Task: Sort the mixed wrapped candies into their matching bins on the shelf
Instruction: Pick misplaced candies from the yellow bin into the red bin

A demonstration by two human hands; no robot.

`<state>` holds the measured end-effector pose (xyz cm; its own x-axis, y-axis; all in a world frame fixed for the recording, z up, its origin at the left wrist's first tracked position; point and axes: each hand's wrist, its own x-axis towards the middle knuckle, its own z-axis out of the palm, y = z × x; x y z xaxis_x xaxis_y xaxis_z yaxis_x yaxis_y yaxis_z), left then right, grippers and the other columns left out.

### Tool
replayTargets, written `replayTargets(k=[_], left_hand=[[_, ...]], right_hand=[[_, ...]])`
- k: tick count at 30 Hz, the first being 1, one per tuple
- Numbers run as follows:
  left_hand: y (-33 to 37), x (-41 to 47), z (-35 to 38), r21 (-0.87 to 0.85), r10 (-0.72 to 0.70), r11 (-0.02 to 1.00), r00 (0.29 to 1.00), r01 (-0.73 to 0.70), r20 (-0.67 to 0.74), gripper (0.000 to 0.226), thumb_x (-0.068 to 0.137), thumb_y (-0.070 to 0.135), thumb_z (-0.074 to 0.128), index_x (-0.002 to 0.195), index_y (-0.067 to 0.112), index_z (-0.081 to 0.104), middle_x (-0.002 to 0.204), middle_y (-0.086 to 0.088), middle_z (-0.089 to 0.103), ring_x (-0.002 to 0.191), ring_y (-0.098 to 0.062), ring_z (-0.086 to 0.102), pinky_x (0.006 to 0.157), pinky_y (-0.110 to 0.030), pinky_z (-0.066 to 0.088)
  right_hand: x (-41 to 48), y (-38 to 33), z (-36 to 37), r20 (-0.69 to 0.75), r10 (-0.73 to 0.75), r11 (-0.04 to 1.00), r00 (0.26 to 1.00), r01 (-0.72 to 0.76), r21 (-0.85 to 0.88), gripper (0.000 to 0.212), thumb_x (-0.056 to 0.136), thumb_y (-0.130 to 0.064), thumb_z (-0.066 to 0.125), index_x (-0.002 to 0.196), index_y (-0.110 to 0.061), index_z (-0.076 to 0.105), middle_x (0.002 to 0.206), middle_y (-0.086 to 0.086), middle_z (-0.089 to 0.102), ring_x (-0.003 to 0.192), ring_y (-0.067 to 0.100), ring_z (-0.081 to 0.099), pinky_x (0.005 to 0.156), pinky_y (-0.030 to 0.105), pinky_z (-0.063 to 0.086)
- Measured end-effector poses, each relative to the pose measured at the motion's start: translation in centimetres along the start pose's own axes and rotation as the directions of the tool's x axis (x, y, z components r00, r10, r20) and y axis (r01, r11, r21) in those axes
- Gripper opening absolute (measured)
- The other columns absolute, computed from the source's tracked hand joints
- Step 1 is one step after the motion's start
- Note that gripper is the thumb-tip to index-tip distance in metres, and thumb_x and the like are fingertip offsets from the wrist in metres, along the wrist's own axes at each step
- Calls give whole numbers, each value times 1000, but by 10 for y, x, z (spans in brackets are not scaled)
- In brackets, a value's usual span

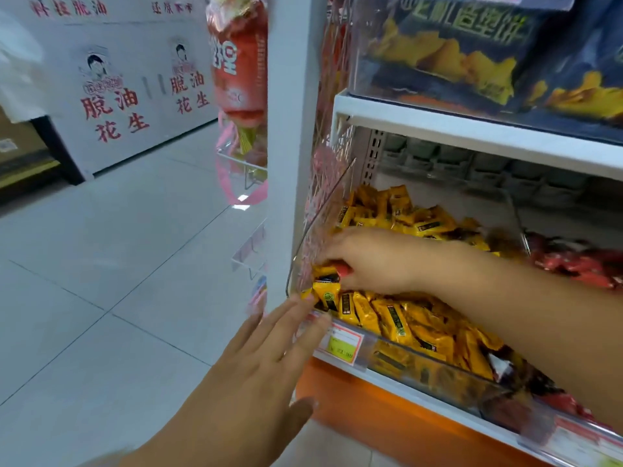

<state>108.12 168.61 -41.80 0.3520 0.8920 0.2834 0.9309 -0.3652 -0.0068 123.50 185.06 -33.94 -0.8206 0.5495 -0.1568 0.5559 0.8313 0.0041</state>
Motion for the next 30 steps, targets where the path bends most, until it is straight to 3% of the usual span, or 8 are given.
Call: replayTargets(k=[6, 10, 15, 18, 20, 22, 26, 30], left_hand=[[-6, -3, 1, 9, -44, 999, 999, 44, 23, 81, 74, 62, 38, 143, 20, 41, 145, -1, 48, 135, -18, 39, 106, -39, 30], [-4, -3, -2, 9, -62, 998, 997, 62, 51, 81, 74, 65, 36, 143, 22, 42, 142, 1, 51, 129, -18, 46, 108, -37, 39], [-3, -2, -7, -52, -113, 992, 991, 117, 68, 79, 75, 67, 35, 142, 26, 41, 138, 7, 51, 120, -15, 52, 89, -36, 54], [-3, -2, -9, -81, -139, 985, 982, 150, 128, 81, 75, 69, 34, 145, 26, 38, 142, 8, 47, 119, -16, 56, 87, -33, 54], [-3, -2, -10, -87, -143, 984, 978, 157, 150, 82, 76, 69, 34, 146, 27, 36, 143, 8, 46, 119, -16, 57, 88, -33, 52], [-4, -1, -11, -109, -127, 983, 976, 148, 175, 81, 77, 69, 33, 148, 28, 33, 146, 9, 43, 122, -16, 54, 91, -34, 50], [-4, -2, -17, -123, -144, 977, 968, 171, 204, 79, 79, 69, 31, 147, 29, 36, 145, 10, 44, 119, -11, 53, 88, -25, 50], [-3, 0, -21, -242, -125, 953, 963, 184, 241, 80, 74, 76, 13, 142, 52, -23, 154, 27, -12, 142, -5, 6, 111, -25, 11]], right_hand=[[-16, 24, 10, -84, 235, 959, 968, -217, 180, 59, 84, -30, 72, 138, -24, 48, 125, -2, 50, 99, 7, 45, 79, 20, 35], [-26, 17, 5, -278, 269, 963, 922, -250, 100, 57, 88, -19, 68, 139, -27, 44, 127, -3, 50, 118, 17, 46, 99, 32, 40], [-23, 22, 3, -381, 327, 945, 865, -307, 114, 66, 86, -1, 64, 142, -26, 39, 127, 5, 49, 115, 23, 50, 94, 40, 48], [-29, 25, 0, -427, 351, 936, 833, -304, 176, 49, 89, -7, 61, 132, -29, 51, 125, -1, 54, 114, 18, 51, 94, 37, 48], [-30, 19, 0, -376, 267, 954, 887, -186, 236, 39, 91, -9, 55, 118, -35, 61, 108, -11, 57, 101, 8, 51, 87, 31, 47], [-26, 10, 7, -175, 202, 949, 964, -148, 278, 40, 95, -13, 50, 120, -42, 61, 101, -10, 51, 95, 5, 49, 84, 27, 45], [-5, 10, 27, 95, 124, 978, 988, -138, 156, 43, 99, -16, 49, 139, -31, 48, 128, -3, 54, 118, 18, 41, 98, 32, 37], [1, 11, 28, 107, 123, 982, 987, -137, 131, 40, 96, -22, 56, 136, -24, 52, 121, 0, 51, 115, 19, 46, 93, 31, 39]])
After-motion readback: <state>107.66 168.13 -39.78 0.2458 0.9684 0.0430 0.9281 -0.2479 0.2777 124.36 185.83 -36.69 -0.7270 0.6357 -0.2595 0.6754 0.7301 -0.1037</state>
